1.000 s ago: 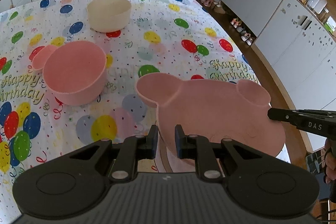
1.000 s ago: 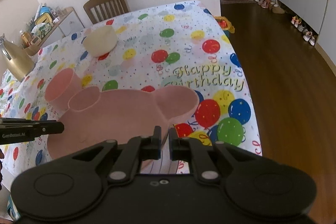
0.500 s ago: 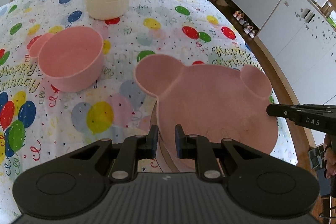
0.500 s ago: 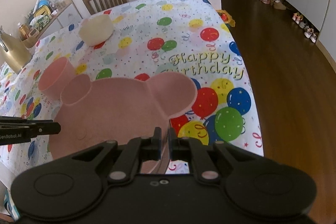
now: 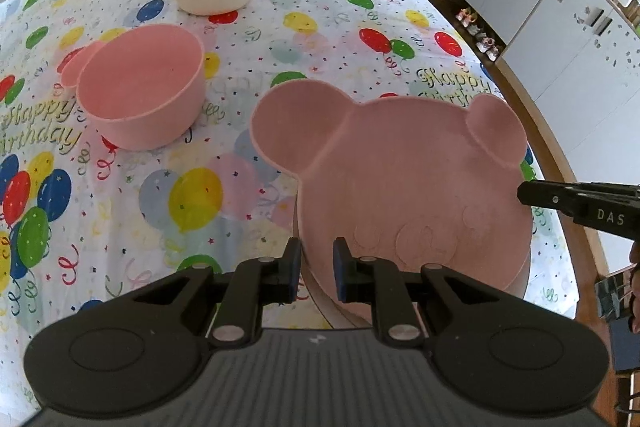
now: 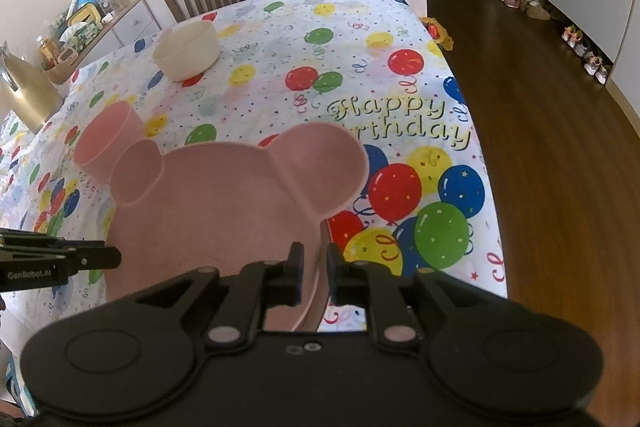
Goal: Organize plates and bowls
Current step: 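Lower the pink bear plate onto the white plate stack and open both grippers, then move both grippers toward the pink eared bowl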
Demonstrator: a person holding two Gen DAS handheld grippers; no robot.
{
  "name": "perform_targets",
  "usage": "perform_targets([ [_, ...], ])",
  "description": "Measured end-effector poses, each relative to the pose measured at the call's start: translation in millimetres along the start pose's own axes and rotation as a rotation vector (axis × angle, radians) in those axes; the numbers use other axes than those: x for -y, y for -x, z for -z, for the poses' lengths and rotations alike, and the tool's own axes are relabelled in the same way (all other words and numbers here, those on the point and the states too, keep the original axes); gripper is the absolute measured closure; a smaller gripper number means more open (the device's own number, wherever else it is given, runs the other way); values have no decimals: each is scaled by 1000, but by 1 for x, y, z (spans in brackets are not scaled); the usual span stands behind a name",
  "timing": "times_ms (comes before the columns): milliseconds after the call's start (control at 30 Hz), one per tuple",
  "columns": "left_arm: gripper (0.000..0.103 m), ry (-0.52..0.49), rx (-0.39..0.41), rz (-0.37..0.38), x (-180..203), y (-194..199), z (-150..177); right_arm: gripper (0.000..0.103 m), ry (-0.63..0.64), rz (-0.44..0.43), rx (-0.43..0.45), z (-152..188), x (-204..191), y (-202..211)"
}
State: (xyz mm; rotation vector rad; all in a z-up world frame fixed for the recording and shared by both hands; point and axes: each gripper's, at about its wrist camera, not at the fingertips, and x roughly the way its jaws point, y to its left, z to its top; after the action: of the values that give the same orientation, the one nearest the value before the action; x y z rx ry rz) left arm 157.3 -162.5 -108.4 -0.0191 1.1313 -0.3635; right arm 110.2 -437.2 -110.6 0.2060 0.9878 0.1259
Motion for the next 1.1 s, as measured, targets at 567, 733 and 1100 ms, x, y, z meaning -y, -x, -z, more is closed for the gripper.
perform_targets([
  [567, 86, 68, 17, -8, -7, 18, 5, 52, 68, -35, 62, -4, -23, 29],
  [733, 83, 68, 66, -2, -5, 35, 6, 38, 101, -67, 88, -7, -39, 35],
  [1100, 82, 88, 193, -14, -8, 70, 6, 21, 152, -110, 151, -15, -71, 47],
])
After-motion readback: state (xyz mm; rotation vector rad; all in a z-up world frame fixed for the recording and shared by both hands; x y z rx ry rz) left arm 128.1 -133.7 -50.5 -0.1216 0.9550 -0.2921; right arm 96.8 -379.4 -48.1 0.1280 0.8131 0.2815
